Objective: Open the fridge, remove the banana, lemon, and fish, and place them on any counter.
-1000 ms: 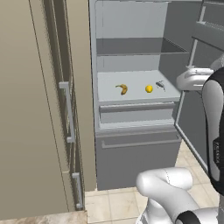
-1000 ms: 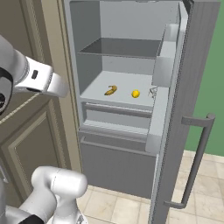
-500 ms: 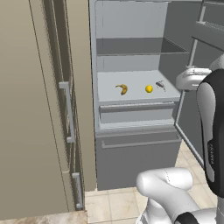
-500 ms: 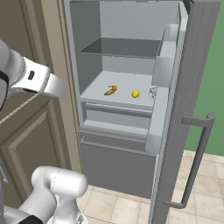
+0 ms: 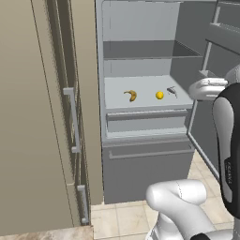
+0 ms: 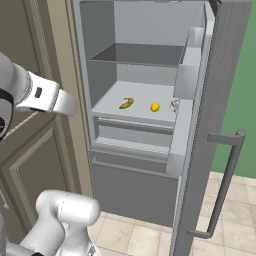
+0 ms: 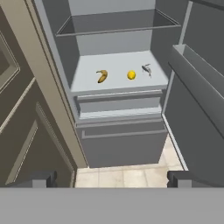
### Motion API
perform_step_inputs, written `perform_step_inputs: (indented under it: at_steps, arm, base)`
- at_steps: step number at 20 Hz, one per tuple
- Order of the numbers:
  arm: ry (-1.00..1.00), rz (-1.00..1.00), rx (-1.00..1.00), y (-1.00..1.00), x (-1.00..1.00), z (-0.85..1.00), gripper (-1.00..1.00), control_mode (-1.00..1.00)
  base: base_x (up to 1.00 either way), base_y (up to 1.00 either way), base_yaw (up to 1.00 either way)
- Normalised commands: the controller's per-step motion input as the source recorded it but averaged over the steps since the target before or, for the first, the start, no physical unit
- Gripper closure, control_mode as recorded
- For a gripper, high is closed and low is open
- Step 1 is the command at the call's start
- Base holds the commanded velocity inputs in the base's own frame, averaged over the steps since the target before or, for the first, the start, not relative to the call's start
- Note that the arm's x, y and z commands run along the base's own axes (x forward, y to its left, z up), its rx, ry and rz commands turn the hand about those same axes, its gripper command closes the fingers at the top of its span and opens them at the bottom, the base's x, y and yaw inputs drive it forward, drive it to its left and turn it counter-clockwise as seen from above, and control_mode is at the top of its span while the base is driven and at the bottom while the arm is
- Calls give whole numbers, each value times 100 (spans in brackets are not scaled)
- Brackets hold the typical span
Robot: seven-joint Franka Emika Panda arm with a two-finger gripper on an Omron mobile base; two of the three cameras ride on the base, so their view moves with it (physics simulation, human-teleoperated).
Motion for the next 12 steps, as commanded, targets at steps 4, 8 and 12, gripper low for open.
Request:
perform_step_inputs:
  at_steps: [4,8,12]
  arm:
    - [0,0,0,0,6,-7,-100,-100]
    - [7,0,0,0,41,-15,-100,-100]
    - [0,0,0,0,0,0,-100,100]
  base:
    - [0,0,0]
    - [0,0,0]
    - [58,0,-3]
